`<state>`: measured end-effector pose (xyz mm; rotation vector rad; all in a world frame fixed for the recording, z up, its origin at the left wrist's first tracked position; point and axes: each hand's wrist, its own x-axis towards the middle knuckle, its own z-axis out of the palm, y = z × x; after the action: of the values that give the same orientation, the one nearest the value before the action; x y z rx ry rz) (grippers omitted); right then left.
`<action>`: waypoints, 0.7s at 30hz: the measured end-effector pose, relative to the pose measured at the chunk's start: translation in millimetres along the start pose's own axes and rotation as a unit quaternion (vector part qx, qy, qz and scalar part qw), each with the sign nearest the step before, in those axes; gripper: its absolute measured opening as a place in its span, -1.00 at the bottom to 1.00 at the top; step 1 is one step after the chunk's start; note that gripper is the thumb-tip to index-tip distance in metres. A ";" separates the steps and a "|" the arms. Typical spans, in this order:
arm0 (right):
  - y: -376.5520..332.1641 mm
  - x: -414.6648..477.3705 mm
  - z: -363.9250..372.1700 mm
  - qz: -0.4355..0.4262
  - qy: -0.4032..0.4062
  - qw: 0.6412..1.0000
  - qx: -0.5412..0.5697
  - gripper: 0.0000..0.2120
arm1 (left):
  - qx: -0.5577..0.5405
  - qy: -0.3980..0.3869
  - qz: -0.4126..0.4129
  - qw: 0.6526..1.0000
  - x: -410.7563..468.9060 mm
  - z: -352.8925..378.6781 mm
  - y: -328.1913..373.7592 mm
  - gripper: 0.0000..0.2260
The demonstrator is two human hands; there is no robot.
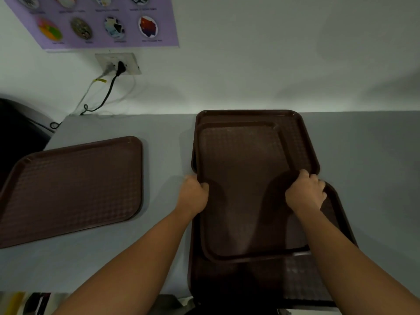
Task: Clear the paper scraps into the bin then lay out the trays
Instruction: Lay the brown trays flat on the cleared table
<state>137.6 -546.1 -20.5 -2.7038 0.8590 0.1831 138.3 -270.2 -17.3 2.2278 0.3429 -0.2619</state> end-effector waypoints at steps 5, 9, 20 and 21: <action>-8.4 -4.6 -1.1 -0.037 -0.008 0.993 0.113 -0.54 | -0.078 0.072 0.016 0.994 -4.4 -20.6 4.8 -0.75; -28.7 -4.9 -5.0 -0.118 -0.011 0.972 0.205 -0.64 | -0.046 0.139 0.051 0.988 -9.1 -53.1 -9.8 -0.74; -88.8 -65.4 -4.7 -0.030 -0.140 0.854 0.500 -0.97 | -0.114 0.375 -0.020 0.920 -37.3 -119.6 -56.4 -0.71; -94.2 -76.8 -2.6 0.003 -0.169 0.818 0.550 -0.98 | -0.123 0.391 -0.032 0.912 -40.4 -121.1 -59.8 -0.70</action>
<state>130.0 -432.0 20.8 -1.5112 0.5759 0.1044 88.9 -145.7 26.9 1.9788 0.8235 0.6372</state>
